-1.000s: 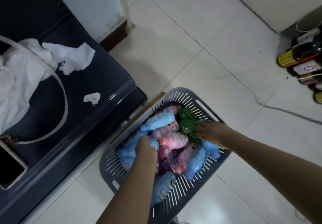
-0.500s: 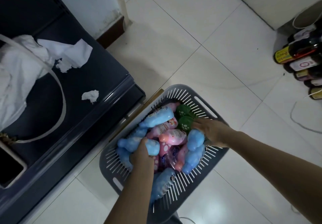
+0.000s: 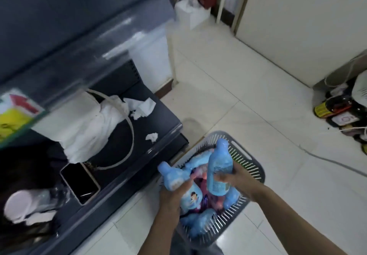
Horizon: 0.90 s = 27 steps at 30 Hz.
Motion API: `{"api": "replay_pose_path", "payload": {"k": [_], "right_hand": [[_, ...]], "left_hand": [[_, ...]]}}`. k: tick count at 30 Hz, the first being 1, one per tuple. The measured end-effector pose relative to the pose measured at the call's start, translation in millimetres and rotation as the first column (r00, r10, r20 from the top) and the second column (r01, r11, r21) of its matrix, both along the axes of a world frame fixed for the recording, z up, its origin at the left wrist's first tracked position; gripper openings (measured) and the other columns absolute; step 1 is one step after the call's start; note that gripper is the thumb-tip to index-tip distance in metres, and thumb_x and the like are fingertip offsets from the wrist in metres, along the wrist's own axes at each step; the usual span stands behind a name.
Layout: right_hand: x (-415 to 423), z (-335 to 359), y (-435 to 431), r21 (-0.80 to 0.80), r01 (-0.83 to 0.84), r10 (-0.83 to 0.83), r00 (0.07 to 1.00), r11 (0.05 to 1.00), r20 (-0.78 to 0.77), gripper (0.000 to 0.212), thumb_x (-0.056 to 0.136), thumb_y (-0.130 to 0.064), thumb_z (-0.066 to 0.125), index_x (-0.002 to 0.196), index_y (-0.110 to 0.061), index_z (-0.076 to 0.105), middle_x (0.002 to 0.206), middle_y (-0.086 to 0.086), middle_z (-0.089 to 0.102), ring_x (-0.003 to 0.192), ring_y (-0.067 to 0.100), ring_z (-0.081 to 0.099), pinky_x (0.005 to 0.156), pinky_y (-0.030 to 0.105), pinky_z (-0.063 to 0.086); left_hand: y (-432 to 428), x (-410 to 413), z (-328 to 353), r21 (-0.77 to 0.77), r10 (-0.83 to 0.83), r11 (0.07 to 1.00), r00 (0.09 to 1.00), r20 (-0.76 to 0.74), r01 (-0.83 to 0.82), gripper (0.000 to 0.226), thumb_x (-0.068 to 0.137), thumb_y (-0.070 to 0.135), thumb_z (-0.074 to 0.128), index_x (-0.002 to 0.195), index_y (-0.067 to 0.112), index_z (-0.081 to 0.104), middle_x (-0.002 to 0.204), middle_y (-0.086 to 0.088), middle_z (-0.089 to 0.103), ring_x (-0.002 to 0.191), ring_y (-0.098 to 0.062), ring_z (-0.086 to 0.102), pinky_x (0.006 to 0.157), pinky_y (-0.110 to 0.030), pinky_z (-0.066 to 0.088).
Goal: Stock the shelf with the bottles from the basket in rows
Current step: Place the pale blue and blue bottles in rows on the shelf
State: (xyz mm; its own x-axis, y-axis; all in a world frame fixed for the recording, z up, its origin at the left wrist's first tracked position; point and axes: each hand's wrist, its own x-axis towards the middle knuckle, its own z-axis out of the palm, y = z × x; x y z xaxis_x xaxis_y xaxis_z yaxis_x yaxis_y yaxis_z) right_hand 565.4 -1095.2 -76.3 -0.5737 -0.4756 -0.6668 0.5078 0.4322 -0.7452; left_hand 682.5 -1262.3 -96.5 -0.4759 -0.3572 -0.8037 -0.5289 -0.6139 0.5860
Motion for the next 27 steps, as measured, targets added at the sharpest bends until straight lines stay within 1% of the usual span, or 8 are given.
{"api": "replay_pose_path", "payload": {"k": [4,8,12,14,17,21,24,27], "right_hand": [[9.1,86.8,-17.1,-0.15,-0.035,0.02,0.995,0.988,-0.097,0.03,0.07,-0.004,0.074,0.096,-0.011,0.06,0.078,-0.002,0.072,0.073,0.008,0.068,0.064,0.023,0.053],[23.5,176.2,-39.9,-0.231,-0.143,0.088,0.969,0.962,-0.233,0.045,0.058,-0.021,0.078,0.099,-0.014,0.06,0.081,-0.004,0.071,0.077,0.009,0.066,0.066,0.023,0.051],[39.5,250.4,-74.9,-0.285,-0.291,0.161,0.9,0.913,-0.404,0.035,0.064,-0.013,0.075,0.095,-0.02,0.06,0.075,-0.01,0.07,0.072,0.003,0.064,0.063,0.019,0.049],[51.0,279.1,-98.5,-0.311,-0.327,0.159,0.873,0.892,-0.46,0.036,0.069,-0.002,0.078,0.095,-0.02,0.06,0.075,-0.011,0.072,0.072,0.004,0.066,0.062,0.018,0.051],[72.7,311.3,-136.2,-0.333,-0.379,0.158,0.83,0.864,-0.534,0.037,0.071,0.003,0.075,0.095,-0.021,0.061,0.079,-0.007,0.073,0.076,0.01,0.069,0.064,0.023,0.055],[112.1,339.9,-188.3,-0.359,-0.463,0.187,0.785,0.81,-0.591,0.034,0.074,-0.003,0.074,0.096,-0.025,0.059,0.083,-0.007,0.072,0.076,0.007,0.068,0.063,0.022,0.055],[146.6,351.5,-229.8,-0.366,-0.503,0.207,0.765,0.783,-0.61,0.035,0.076,-0.004,0.073,0.099,-0.026,0.057,0.087,-0.002,0.069,0.074,0.004,0.066,0.062,0.024,0.056],[186.2,358.7,-274.2,-0.365,-0.523,0.219,0.755,0.77,-0.618,0.039,0.075,-0.006,0.074,0.105,-0.025,0.056,0.093,-0.001,0.067,0.082,0.01,0.065,0.061,0.023,0.052]], "left_hand": [[-12.2,12.9,87.7,-0.151,-0.039,0.988,0.994,-0.106,0.023,0.089,0.026,0.039,0.091,0.106,0.011,0.062,0.099,-0.014,0.07,0.094,-0.031,0.067,0.086,-0.05,0.054],[-25.5,42.0,172.8,-0.31,-0.022,0.95,0.98,-0.199,-0.041,0.092,0.029,0.036,0.088,0.111,0.003,0.061,0.104,-0.02,0.068,0.097,-0.036,0.065,0.082,-0.047,0.055],[-44.5,74.1,244.9,-0.441,0.052,0.88,0.96,-0.274,-0.174,0.082,0.028,0.036,0.087,0.103,0.011,0.063,0.099,-0.012,0.07,0.091,-0.027,0.067,0.079,-0.044,0.056],[-57.4,95.5,275.4,-0.503,0.076,0.832,0.946,-0.316,-0.235,0.07,0.036,0.027,0.09,0.099,0.015,0.063,0.094,-0.007,0.07,0.086,-0.021,0.067,0.07,-0.034,0.055],[-79.4,130.9,312.0,-0.593,0.072,0.753,0.932,-0.357,-0.285,0.063,0.036,0.029,0.089,0.092,0.02,0.063,0.085,0.002,0.07,0.078,-0.012,0.067,0.064,-0.024,0.053],[-112.1,180.2,350.7,-0.681,0.063,0.658,0.925,-0.376,-0.322,0.041,0.056,0.001,0.086,0.087,0.012,0.062,0.073,0.002,0.066,0.061,-0.003,0.062,0.056,-0.017,0.051],[-139.7,220.1,368.7,-0.71,0.103,0.595,0.912,-0.397,-0.376,0.039,0.057,0.0,0.085,0.087,0.011,0.062,0.072,0.0,0.065,0.06,-0.004,0.06,0.055,-0.018,0.051],[-174.4,262.3,379.4,-0.726,0.132,0.545,0.898,-0.421,-0.42,0.043,0.055,0.003,0.087,0.086,0.017,0.061,0.069,0.008,0.062,0.057,0.003,0.057,0.054,-0.014,0.049]]}}
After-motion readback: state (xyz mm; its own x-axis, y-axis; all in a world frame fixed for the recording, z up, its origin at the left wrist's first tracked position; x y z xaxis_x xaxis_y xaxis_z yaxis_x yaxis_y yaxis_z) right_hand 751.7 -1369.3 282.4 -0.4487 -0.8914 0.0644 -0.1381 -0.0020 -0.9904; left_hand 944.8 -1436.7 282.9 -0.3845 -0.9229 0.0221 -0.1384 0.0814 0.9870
